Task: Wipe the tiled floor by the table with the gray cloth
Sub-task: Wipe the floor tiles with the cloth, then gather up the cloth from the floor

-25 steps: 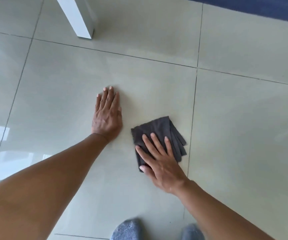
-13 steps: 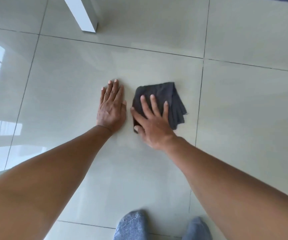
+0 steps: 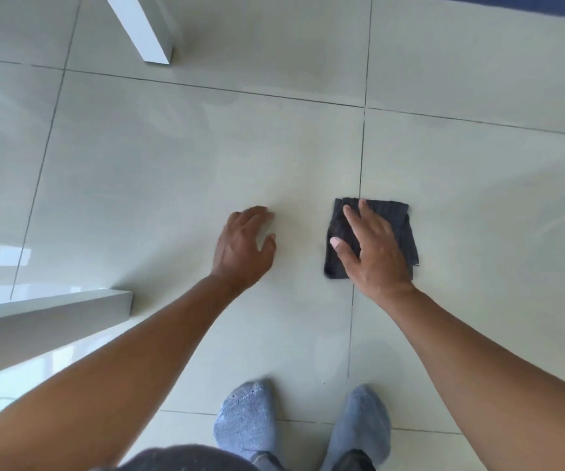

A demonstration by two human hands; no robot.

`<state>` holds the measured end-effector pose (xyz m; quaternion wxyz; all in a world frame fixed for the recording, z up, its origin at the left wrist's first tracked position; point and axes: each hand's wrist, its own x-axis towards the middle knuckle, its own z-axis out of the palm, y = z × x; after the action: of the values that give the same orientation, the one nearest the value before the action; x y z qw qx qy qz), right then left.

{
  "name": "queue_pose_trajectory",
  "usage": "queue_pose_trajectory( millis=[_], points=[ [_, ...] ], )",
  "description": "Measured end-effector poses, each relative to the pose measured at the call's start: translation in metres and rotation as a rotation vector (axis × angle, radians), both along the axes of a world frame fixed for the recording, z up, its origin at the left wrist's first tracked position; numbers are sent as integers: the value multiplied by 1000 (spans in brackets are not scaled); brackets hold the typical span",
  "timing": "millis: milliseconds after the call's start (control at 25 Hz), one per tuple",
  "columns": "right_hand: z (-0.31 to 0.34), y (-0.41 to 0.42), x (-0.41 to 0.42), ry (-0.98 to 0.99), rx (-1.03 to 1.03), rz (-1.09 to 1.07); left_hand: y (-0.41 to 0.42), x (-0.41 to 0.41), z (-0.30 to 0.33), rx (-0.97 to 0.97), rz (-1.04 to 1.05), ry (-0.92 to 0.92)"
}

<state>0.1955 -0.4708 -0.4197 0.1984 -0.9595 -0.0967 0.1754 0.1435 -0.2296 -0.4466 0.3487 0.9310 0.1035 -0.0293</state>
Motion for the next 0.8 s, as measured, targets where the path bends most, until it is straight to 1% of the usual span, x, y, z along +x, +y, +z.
queue_pose_trajectory(
  millis=[40, 80, 120, 160, 200, 240, 320, 400, 480, 600, 640, 680, 720, 760, 800],
  points=[
    [1, -4, 2, -66, 25, -204, -16, 1, 8, -115, 63, 80],
    [0, -14, 5, -47, 7, -418, -32, 6, 14, -211, 116, 195],
    [0, -23, 7, 32, -18, -598, -47, 13, 18, -284, 145, 307],
    [-1, -30, 9, 116, -31, -699, -60, 22, 21, -343, 152, 398],
    [-3, -33, 11, 175, -23, -711, -73, 32, 24, -379, 143, 470],
    [-4, -29, 11, 217, 8, -672, -83, 42, 28, -376, 129, 522],
    [-1, -7, 8, 266, 46, -599, -90, 57, 31, -266, 82, 576],
    [1, 18, 0, 281, 91, -562, -75, 57, 34, -150, 79, 577],
    [3, 49, -9, 290, 152, -521, -39, 40, 37, -127, 183, 557],
    [0, 114, -27, 362, 220, -350, 32, -3, 39, -107, 473, 515],
    [-2, 139, -35, 392, 252, -291, 53, -19, 40, -58, 554, 491],
    [-2, 163, -42, 421, 285, -252, 70, -34, 40, 31, 593, 447],
    [0, 183, -49, 439, 316, -245, 81, -49, 38, 145, 562, 389],
    [3, 195, -55, 439, 322, -249, 87, -63, 33, 260, 454, 321],
    [8, 199, -59, 410, 304, -238, 86, -73, 28, 343, 283, 279]
  ],
)
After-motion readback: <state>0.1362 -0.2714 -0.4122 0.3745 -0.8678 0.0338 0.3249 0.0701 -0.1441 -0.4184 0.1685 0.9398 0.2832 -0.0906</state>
